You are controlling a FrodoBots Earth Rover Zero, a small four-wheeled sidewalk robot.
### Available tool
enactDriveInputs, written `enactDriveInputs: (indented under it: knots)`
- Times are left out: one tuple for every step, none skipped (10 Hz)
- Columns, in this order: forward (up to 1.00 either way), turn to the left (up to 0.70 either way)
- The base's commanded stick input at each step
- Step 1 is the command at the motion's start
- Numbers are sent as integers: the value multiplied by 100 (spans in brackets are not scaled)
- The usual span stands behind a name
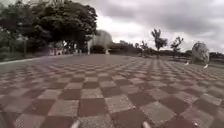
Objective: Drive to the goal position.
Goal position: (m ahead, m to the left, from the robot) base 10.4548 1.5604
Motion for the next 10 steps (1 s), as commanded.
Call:
enactDriveInputs:
  knots:
    - [50,0]
    - [50,0]
    - [50,0]
    - [50,0]
    - [50,0]
    - [50,0]
    - [50,0]
    - [50,0]
    - [50,0]
    - [50,0]
